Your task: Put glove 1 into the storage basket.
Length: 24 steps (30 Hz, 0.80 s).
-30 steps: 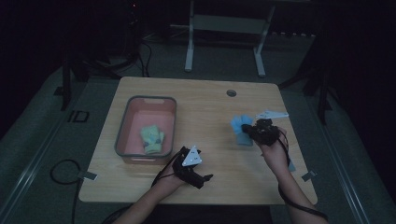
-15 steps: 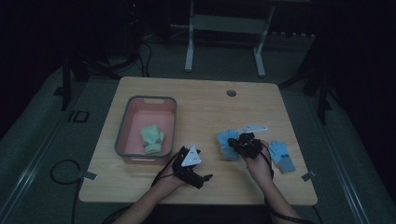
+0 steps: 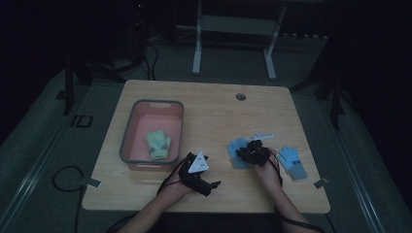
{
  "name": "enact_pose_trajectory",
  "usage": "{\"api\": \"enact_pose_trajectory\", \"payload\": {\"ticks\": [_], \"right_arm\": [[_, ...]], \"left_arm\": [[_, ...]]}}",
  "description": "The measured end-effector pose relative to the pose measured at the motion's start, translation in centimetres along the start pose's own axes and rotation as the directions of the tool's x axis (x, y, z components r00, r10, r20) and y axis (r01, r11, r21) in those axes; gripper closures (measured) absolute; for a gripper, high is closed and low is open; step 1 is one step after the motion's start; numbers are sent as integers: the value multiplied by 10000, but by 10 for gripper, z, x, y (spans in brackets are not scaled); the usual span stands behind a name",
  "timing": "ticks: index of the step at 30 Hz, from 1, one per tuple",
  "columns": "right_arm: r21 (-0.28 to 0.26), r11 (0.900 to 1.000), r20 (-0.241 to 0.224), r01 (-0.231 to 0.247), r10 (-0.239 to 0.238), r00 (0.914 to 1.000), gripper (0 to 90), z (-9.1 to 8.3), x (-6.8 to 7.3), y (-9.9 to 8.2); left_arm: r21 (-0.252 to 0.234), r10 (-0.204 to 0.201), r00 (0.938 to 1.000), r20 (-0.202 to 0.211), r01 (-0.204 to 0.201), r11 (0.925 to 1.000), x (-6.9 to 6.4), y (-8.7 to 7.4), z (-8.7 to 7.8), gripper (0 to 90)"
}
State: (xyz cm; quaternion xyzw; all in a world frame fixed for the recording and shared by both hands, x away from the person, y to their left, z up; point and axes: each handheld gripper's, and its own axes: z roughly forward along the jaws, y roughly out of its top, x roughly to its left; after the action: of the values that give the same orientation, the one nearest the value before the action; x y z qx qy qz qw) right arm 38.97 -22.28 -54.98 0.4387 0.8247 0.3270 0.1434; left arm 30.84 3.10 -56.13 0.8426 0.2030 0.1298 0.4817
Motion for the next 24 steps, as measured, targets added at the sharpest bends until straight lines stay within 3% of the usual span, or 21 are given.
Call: {"api": "enact_pose_trajectory", "payload": {"ticks": [6,12,16,19,24], "right_arm": [[9,10000,81,85,-85,9999,661,0,5,3],[-519,9977,-307,435,-452,9985,620,-24,1,12],[-829,9928,-492,868,-911,9946,621,-41,-8,13],[-1076,9868,-388,1206,-1254,9913,626,-64,-25,10],[-1190,9866,-209,1118,-1151,9931,641,-90,-52,-1]], "left_arm": [[-31,6,10000,14,-6,10000,-1,0,-1,12],[-158,-64,9999,78,65,9999,0,0,-2,12],[-204,19,10000,96,-17,9998,0,0,-3,12],[-300,44,9999,144,-39,9995,0,0,-3,12],[-258,54,9999,140,-51,9997,-1,0,-1,13]]}}
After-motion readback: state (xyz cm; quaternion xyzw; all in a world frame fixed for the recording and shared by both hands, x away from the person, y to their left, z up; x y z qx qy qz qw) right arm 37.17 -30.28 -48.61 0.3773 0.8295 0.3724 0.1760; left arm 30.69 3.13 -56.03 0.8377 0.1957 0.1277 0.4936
